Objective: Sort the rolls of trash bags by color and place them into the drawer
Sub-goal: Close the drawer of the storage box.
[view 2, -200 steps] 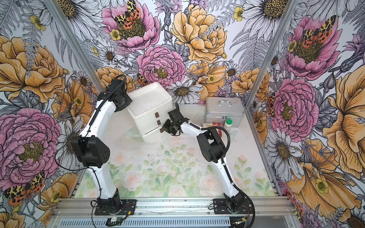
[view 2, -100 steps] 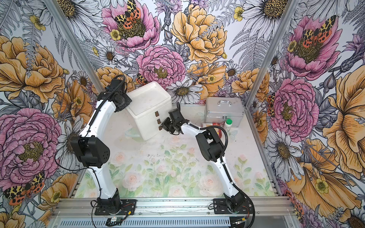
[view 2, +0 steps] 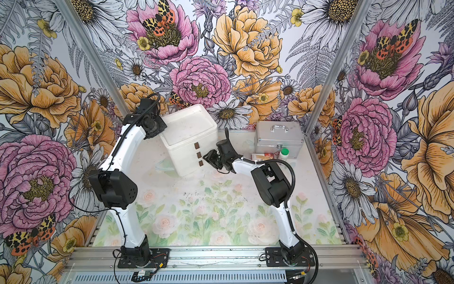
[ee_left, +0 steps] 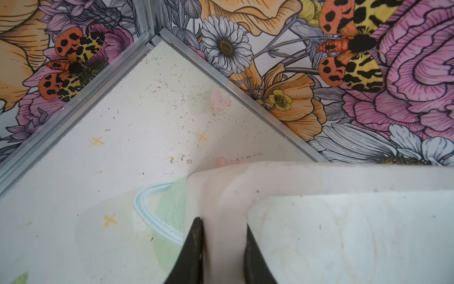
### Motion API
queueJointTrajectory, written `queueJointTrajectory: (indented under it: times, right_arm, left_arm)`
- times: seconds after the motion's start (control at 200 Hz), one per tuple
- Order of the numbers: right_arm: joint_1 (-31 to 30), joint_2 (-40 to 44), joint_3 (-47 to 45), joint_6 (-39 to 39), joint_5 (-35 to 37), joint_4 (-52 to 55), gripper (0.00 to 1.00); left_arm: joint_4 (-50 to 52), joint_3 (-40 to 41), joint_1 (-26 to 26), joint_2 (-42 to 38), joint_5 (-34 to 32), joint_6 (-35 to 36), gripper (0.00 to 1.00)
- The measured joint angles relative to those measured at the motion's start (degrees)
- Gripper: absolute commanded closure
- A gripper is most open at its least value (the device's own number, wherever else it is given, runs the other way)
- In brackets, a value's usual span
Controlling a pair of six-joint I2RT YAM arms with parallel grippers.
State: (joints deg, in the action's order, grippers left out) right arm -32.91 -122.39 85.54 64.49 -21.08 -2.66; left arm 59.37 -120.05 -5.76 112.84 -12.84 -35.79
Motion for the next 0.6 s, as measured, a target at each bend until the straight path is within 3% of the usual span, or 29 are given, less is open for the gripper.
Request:
queueJointTrajectory:
  times: [0.06, 0.13, 0.14, 0.15, 0.16, 0.175, 0.205, 0.42, 0.6]
  right_arm:
    - [0.13, 2.51, -1.03, -1.92, 0.55, -0.02, 0.42]
    - [0.15, 5.68, -2.4, -4.39, 1.88, 0.74, 0.39]
    - [0.15, 6.25, -2.58, -4.76, 2.29, 0.96, 0.35]
    - [0.15, 6.69, -2.73, -5.22, 2.51, 1.2, 0.3]
    - [0.15, 6.97, -2.8, -5.53, 2.54, 1.33, 0.22]
    - [0.15, 7.63, -2.99, -5.73, 3.08, 1.75, 0.05]
    - [0.15, 8.96, -3.54, -6.91, 3.8, 2.23, 0.01]
    - [0.52, 17.33, -7.91, -14.4, 8.79, 5.84, 0.0]
    - [2.16, 24.04, -13.03, -18.71, 14.43, 9.88, 0.0]
  left_arm:
    - [1.79, -0.46, 0.0, -0.04, 3.06, -2.58, 0.6]
    - [4.0, -1.53, -0.26, -0.04, 6.03, -3.85, 0.4]
    - [4.31, -1.64, -0.26, -0.04, 6.27, -3.69, 0.35]
    - [4.5, -1.84, -0.31, -0.04, 6.93, -4.28, 0.24]
    - [4.87, -2.01, -0.37, -0.02, 7.19, -4.44, 0.09]
    - [5.25, -2.29, -0.42, -0.02, 7.56, -4.26, 0.02]
    - [5.64, -2.89, -0.5, -0.02, 8.94, -4.7, 0.01]
    - [6.43, -9.44, 0.07, -0.68, 11.87, -4.81, 0.01]
    - [6.14, -11.21, 1.14, -6.47, 6.64, -3.21, 0.01]
